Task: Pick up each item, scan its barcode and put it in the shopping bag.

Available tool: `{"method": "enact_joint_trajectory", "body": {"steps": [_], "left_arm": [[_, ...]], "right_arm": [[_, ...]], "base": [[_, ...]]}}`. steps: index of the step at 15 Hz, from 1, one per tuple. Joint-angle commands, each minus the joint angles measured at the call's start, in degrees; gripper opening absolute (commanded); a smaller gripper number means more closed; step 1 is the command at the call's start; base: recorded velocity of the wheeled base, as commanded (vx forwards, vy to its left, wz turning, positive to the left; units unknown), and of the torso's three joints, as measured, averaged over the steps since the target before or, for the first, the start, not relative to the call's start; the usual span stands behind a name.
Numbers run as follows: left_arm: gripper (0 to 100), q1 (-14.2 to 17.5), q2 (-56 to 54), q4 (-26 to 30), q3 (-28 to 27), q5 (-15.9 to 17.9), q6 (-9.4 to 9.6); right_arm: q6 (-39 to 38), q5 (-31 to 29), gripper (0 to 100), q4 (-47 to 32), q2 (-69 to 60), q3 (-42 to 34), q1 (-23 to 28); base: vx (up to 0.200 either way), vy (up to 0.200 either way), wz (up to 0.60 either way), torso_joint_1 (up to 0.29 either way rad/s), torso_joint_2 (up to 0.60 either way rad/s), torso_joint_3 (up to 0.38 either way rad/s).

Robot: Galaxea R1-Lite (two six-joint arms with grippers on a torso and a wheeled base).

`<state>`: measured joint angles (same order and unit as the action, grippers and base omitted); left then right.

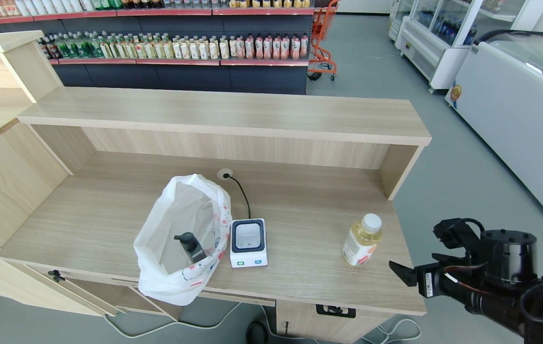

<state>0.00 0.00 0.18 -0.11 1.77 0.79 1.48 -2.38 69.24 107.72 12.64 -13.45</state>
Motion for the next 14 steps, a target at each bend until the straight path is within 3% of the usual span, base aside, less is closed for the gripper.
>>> {"method": "enact_joint_trajectory", "body": {"steps": [1, 14], "left_arm": [[0, 0.0, 0.1, 0.0, 0.0, 0.0, 0.00], [0, 0.0, 0.1, 0.0, 0.0, 0.0, 0.00]], "right_arm": [[0.1, 0.1, 100, 1.7, 4.2, 1.3, -1.1], [3.4, 0.3, 100, 13.0, 16.9, 8.9, -3.3]], "base": [[0.000, 0.000, 0.00, 0.000, 0.00, 0.000], [0.000, 0.000, 0.00, 0.000, 0.00, 0.000]]}}
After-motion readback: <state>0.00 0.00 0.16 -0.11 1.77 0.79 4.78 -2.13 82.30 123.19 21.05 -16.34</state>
